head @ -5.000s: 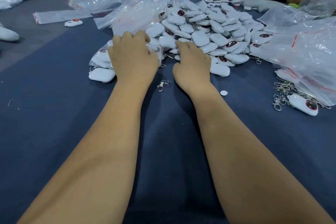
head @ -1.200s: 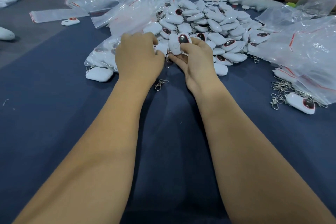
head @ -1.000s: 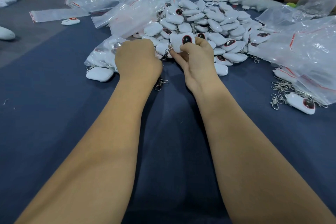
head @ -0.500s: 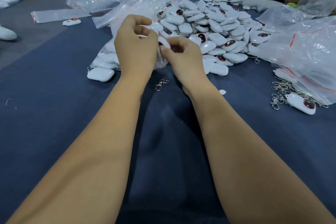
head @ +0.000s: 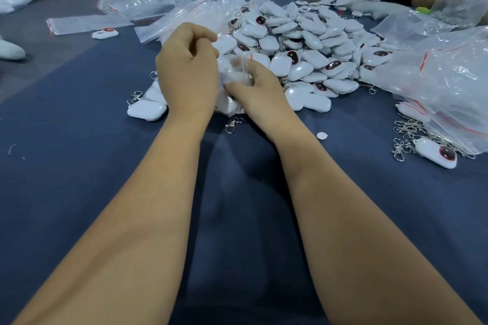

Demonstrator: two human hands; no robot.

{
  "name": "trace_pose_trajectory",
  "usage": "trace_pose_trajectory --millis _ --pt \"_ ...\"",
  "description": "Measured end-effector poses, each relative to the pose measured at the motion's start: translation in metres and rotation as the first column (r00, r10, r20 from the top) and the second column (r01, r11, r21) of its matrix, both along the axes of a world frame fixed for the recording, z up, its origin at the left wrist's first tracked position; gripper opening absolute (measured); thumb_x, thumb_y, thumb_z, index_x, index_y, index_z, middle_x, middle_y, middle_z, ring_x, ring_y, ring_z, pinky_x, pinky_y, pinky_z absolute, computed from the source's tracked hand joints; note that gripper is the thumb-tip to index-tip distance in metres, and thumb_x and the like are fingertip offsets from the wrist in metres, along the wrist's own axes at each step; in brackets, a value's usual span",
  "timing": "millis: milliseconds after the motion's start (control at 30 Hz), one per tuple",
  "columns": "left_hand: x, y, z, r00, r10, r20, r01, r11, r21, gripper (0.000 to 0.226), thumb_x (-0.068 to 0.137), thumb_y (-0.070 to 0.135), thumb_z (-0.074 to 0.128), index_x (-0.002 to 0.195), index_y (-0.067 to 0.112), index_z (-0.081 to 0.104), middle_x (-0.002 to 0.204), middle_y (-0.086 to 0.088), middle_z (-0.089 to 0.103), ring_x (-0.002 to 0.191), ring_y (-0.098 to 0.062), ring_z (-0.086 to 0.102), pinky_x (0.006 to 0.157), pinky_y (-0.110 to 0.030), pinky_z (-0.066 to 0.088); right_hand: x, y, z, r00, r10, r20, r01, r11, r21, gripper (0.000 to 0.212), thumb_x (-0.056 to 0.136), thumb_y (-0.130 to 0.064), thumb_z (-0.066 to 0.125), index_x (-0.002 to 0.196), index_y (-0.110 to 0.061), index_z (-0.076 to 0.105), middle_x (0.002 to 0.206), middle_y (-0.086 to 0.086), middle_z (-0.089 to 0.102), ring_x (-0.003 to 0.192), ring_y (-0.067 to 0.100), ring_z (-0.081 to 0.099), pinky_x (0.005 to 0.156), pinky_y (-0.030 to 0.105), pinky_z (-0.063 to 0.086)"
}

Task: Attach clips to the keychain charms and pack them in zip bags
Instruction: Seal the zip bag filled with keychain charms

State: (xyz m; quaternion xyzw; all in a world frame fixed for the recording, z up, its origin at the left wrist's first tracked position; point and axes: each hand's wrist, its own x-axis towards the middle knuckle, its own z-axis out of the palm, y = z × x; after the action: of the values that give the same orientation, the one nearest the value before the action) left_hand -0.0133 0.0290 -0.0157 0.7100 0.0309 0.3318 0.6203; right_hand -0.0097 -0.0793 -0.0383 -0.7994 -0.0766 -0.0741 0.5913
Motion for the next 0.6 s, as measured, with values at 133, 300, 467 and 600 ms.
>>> trace_pose_trajectory --millis 133,300,467,600 --pt "0.006 0.011 -0.009 0.964 0.198 -0.178 -0.109 0.902 0.417 0.036 0.086 0.018 0.041 0.107 0.022 0.07 0.106 0.0 0.067 0.111 -0.032 0.055 0.092 -0.042 0.047 -0.001 -0.003 0.003 0.996 -0.075 0.046 0.071 0.994 0.087 0.02 0.095 0.004 0.05 0.101 -0.004 0.067 0.079 -0.004 0.06 0.047 -0.007 0.053 0.05 0.008 0.043" --pt "0.006 0.01 -0.013 0.931 0.237 -0.279 -0.049 0.836 0.546 0.029 0.095 0.031 0.039 0.109 0.021 0.063 0.106 -0.003 0.066 0.099 -0.03 0.055 0.078 -0.036 0.042 0.005 -0.01 0.003 0.95 -0.28 0.141 0.261 0.956 0.138 0.021 0.098 -0.006 0.05 0.099 -0.013 0.069 0.101 -0.008 0.067 0.076 -0.001 0.057 0.08 0.021 0.05" --pt "0.003 0.005 -0.008 0.965 0.144 -0.221 -0.028 0.889 0.458 0.028 0.089 0.033 0.041 0.072 0.019 0.059 0.067 0.003 0.061 0.074 -0.027 0.061 0.062 -0.034 0.042 0.007 -0.022 0.014 0.887 -0.461 0.011 0.403 0.786 0.469 0.033 0.085 0.003 0.047 0.063 -0.019 0.06 0.068 -0.008 0.062 0.05 0.005 0.047 0.05 0.018 0.042" --pt "0.001 -0.001 -0.007 0.977 -0.142 -0.16 0.186 0.932 0.31 0.018 0.087 0.031 0.054 0.078 0.026 0.069 0.067 0.014 0.06 0.073 -0.01 0.057 0.076 -0.042 0.055 0.004 -0.032 0.023 0.891 -0.448 -0.064 0.383 0.67 0.637 0.038 0.074 0.006 0.042 0.044 -0.015 0.054 0.051 0.002 0.056 0.039 0.018 0.044 0.046 0.021 0.032"
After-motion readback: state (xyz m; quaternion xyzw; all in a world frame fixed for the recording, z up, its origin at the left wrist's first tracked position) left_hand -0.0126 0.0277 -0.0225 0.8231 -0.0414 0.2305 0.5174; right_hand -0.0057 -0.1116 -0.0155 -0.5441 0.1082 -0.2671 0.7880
